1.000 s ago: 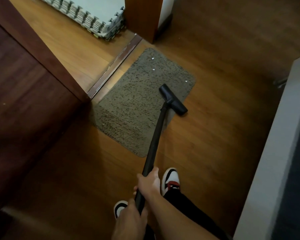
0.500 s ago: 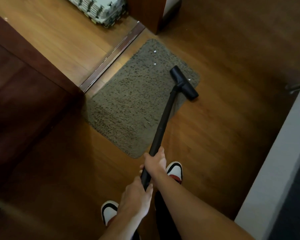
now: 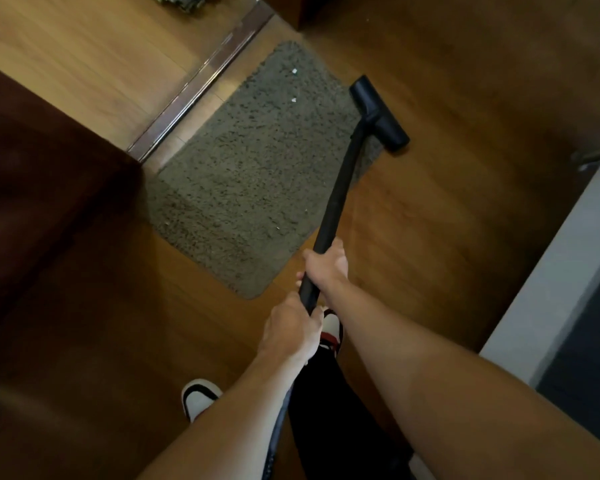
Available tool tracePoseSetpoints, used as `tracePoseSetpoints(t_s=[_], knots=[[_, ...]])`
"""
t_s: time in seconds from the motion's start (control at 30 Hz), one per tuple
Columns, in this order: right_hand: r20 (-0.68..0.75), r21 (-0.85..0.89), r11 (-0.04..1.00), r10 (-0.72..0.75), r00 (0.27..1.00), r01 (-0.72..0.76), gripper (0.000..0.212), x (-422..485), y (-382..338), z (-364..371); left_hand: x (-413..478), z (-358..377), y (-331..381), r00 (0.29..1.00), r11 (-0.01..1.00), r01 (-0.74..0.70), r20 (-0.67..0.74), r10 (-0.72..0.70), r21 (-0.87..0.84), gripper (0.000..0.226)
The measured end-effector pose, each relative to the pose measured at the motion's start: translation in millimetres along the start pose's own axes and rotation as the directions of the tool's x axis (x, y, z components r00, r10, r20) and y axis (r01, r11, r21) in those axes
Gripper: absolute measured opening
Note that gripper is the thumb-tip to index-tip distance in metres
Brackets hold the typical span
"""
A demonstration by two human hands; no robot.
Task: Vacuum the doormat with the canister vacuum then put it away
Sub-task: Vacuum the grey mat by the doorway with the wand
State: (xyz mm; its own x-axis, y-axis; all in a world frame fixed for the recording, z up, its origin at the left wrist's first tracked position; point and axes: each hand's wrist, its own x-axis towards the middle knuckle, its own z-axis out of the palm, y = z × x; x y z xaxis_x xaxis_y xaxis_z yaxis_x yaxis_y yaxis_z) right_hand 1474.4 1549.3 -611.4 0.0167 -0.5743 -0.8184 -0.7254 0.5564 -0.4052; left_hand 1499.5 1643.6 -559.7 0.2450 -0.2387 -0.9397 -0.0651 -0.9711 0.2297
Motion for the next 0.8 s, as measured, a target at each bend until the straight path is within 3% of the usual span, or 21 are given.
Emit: tracePoseSetpoints(t_s=[0.27,0.57,0.8], knots=[[0.046,0.009,1.000,0.007,0.999,-0.007,0.032,-21.0,20.8,15.7,-3.3,3.2,-40.0,0.998,0.999,0.035,0.043,-0.034,-0.022,0.026],[0.083,0.046,0.999,0.011,0.996,-0.015,0.039,-87.5,58.4,94.1,-34.7,-18.2,-142.0,0.998,1.000,0.001,-0.060,-0.001,0.001,0.029],[0.150,0.012,1.000,0.025,0.988,-0.027,0.075,-141.5,80.1,163.2,-61.8,-42.8,-224.9,0.998,0.992,0.007,-0.067,-0.015,-0.125,0.029]])
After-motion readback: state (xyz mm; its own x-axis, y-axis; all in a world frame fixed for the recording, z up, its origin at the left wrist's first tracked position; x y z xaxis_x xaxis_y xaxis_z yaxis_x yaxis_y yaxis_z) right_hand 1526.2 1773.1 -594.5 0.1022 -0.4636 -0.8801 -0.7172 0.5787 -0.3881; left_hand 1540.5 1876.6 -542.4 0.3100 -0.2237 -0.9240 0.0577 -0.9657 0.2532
